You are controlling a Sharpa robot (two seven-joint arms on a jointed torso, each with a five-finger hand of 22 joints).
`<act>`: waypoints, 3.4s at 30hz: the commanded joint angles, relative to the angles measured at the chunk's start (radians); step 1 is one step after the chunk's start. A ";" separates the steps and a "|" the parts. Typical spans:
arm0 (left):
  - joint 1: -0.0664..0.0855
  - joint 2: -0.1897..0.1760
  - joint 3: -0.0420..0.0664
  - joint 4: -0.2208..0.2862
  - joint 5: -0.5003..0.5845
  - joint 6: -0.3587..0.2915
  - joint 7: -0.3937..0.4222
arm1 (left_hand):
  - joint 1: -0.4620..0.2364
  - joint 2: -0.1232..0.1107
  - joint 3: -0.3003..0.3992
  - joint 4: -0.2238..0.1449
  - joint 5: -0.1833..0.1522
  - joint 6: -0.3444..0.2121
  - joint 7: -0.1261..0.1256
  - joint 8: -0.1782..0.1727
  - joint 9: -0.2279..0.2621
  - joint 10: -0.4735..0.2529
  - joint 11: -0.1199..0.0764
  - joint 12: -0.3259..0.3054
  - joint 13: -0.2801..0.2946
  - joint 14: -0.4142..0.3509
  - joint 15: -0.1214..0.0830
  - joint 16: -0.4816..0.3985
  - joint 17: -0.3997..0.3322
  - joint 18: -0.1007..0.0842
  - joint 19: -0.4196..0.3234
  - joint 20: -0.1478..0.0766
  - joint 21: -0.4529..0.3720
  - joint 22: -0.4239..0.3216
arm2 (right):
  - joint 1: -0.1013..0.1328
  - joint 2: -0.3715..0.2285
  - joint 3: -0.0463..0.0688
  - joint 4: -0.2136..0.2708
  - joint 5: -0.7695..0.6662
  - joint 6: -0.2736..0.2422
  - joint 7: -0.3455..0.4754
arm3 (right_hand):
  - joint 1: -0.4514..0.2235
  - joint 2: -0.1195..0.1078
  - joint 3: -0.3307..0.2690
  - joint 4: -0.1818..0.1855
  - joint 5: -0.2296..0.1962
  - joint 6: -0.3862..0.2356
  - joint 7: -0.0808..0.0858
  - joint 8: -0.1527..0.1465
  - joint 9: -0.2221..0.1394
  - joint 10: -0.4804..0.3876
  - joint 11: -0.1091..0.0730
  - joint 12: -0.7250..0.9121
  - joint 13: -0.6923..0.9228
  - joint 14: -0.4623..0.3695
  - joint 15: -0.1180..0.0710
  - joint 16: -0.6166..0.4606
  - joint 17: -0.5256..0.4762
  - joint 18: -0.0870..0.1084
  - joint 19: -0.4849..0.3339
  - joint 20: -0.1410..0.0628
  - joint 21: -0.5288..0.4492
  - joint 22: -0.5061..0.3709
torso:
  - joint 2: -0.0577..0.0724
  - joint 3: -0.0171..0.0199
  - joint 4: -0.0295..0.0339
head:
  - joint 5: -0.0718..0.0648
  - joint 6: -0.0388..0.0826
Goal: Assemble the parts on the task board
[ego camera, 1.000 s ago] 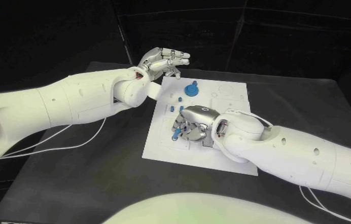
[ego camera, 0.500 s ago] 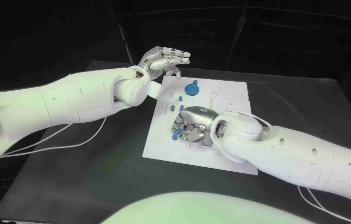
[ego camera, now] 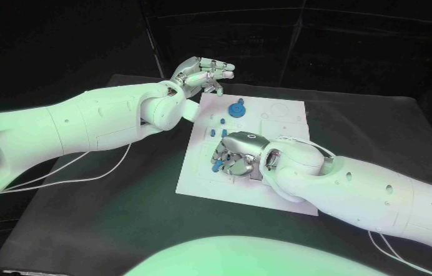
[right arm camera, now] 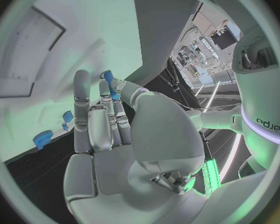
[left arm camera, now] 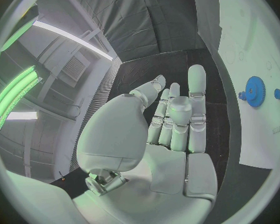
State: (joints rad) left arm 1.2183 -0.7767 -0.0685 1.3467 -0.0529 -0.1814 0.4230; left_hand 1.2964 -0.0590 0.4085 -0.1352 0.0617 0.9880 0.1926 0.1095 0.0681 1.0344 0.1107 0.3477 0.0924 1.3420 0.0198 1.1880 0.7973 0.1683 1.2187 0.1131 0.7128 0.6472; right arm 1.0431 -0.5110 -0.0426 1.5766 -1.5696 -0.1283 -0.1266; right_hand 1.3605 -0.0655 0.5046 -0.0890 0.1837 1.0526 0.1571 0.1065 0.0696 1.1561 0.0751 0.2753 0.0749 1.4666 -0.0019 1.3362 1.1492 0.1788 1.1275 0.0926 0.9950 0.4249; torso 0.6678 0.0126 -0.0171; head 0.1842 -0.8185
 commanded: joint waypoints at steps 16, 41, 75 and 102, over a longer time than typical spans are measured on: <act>0.001 -0.002 0.000 0.002 0.000 0.013 0.001 | -0.002 0.008 -0.003 0.001 -0.004 -0.006 -0.003 0.005 0.001 -0.012 0.001 0.008 0.001 -0.004 0.002 0.004 0.000 0.014 -0.004 0.006 0.002 0.002 | -0.006 -0.013 -0.003 0.019 -0.084 -0.054 -0.049 | -0.010 -0.002 0.002 0.004 0.004 0.011 0.000 0.008 0.001 0.007 0.002 -0.003 0.000 0.029 -0.007 0.007 0.002 0.007 -0.004 0.000 0.005 0.002 | 0.000 0.0002 -0.0002 | -0.001 -0.001; 0.002 -0.004 0.000 0.005 0.000 0.011 0.001 | -0.002 0.008 -0.003 0.001 -0.004 -0.006 -0.003 0.005 0.001 -0.012 0.001 0.008 0.001 -0.004 0.002 0.004 0.000 0.014 -0.004 0.006 0.002 0.002 | -0.007 0.019 -0.003 0.004 -0.077 -0.019 -0.060 | -0.020 -0.015 -0.004 0.000 -0.007 -0.010 0.006 -0.006 -0.003 -0.004 0.007 -0.013 -0.003 0.025 -0.005 0.000 -0.011 0.006 -0.009 0.001 0.005 0.002 | 0.000 -0.0001 0.0009 | -0.001 -0.004; 0.002 -0.010 0.000 0.004 0.000 0.014 0.000 | -0.004 0.007 -0.004 0.002 -0.004 -0.009 -0.002 0.006 0.001 -0.015 0.002 0.010 0.001 -0.005 0.002 0.005 -0.002 0.014 -0.005 0.007 0.002 0.002 | -0.006 -0.080 -0.003 0.081 -0.042 -0.154 -0.020 | -0.093 -0.073 -0.098 0.036 0.037 -0.174 0.017 -0.031 0.000 -0.035 0.021 -0.012 0.000 0.013 0.011 -0.013 -0.032 0.006 -0.023 0.018 -0.009 -0.007 | -0.001 0.0001 -0.0022 | 0.006 -0.008; 0.001 -0.025 0.000 0.010 0.000 0.013 0.001 | -0.004 0.007 -0.004 0.002 -0.004 -0.009 -0.002 0.006 0.001 -0.015 0.002 0.010 0.001 -0.005 0.002 0.005 -0.002 0.014 -0.005 0.007 0.002 0.002 | 0.094 -0.470 -0.001 0.232 0.437 -0.318 -0.095 | -0.198 -0.058 -0.383 0.178 0.201 0.020 -0.068 0.158 0.083 0.258 -0.071 0.997 1.040 0.090 -0.059 0.202 0.343 -0.038 0.151 -0.048 0.168 0.281 | -0.007 -0.0054 -0.0104 | -0.140 0.046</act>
State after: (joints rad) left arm 1.2179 -0.7998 -0.0689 1.3532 -0.0529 -0.1792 0.4195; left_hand 1.2964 -0.0590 0.4085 -0.1353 0.0617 0.9843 0.1890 0.1095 0.0681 1.0272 0.1108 0.3525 0.0924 1.3420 0.0198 1.1880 0.7967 0.1683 1.2154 0.1164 0.7127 0.6474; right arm 1.1352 -0.9736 -0.0438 1.8100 -1.1514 -0.4202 -0.1139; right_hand 1.1712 -0.1223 0.1290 0.0834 0.3820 1.0666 0.0886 0.2591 0.1493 1.4064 0.0032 1.2378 1.0685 1.4648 -0.0579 1.5347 1.3083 0.1541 1.2728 0.0446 1.1590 0.6987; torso 0.6639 0.0088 -0.0227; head 0.0666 -0.7778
